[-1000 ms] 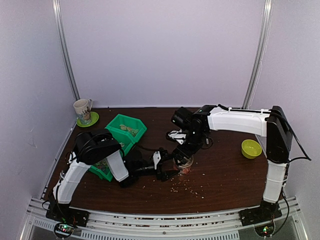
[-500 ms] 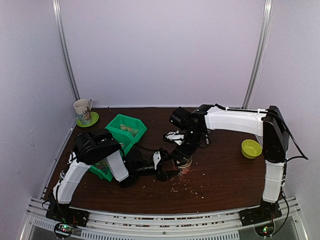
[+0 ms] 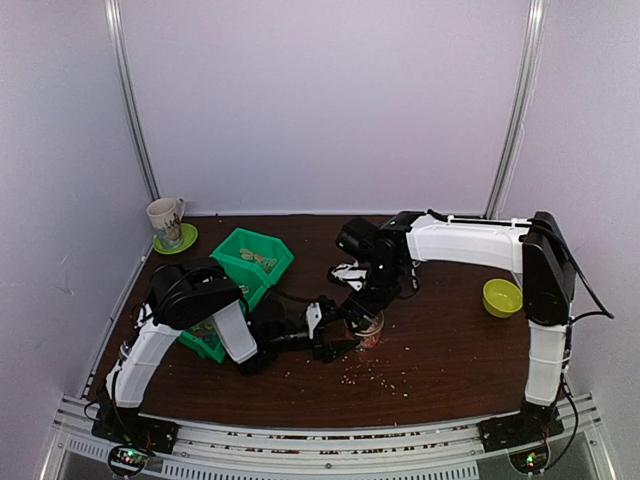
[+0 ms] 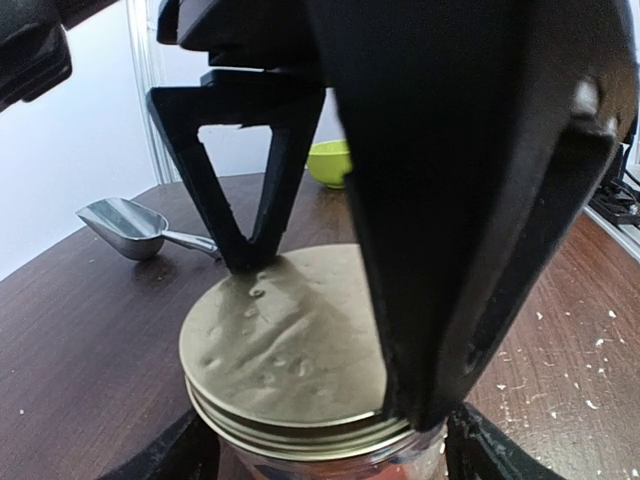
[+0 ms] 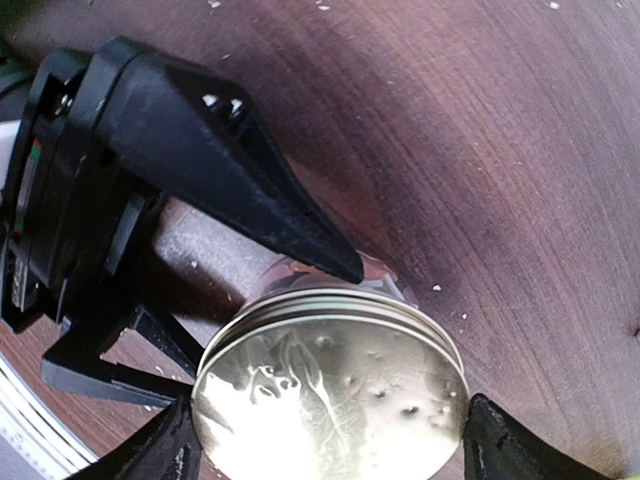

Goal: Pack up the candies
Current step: Place the box lid on the packing box.

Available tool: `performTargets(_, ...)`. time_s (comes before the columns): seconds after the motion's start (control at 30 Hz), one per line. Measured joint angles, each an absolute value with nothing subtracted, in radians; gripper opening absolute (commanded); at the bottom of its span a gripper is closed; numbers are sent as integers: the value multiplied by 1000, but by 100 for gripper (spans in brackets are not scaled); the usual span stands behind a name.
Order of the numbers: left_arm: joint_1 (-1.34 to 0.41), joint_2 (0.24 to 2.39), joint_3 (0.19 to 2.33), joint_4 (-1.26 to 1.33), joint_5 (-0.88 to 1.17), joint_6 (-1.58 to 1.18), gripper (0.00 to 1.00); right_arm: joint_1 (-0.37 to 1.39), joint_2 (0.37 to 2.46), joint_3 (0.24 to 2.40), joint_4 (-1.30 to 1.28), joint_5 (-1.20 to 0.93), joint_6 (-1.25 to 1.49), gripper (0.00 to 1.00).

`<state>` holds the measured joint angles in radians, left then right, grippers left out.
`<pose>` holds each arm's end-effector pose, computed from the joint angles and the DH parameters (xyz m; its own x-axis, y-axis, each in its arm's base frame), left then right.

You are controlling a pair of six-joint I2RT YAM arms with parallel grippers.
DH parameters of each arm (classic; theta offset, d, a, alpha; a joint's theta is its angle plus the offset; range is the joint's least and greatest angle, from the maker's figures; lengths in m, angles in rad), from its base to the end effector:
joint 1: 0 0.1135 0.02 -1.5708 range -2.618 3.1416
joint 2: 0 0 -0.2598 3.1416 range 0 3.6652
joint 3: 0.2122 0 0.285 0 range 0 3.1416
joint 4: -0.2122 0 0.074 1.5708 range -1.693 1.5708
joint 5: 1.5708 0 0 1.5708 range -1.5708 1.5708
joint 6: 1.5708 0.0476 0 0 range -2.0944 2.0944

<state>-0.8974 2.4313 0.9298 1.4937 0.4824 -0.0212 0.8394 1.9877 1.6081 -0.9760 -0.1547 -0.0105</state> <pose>0.2399 -0.3361 0.0082 -0.0257 0.0021 -0.9997 0.9815 0.1899 -0.0248 0.2831 0.3265 0.1853 -0.6445 -0.7337 -0.2151 -0.7641 0.6278 0.1483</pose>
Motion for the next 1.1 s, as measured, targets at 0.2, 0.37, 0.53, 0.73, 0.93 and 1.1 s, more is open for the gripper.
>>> performTargets(0.2,-897,2431,930,1493,459,-21,78,840,1985,1603,-957,-134,65,91)
performTargets(0.37,-897,2431,930,1492,447,-21,78,840,1985,1594,-938,-130,104,96)
performTargets(0.53,-897,2431,931,1492,441,-21,78,840,1985,1592,-931,-130,114,99)
performTargets(0.73,-897,2431,931,1492,440,-20,78,840,1984,1585,-932,-129,117,100)
performTargets(0.93,-897,2431,931,1492,438,-21,79,841,1978,1571,-931,-130,115,100)
performTargets(1.1,-897,2431,931,1492,437,-21,79,842,1943,1539,-937,-130,112,100)
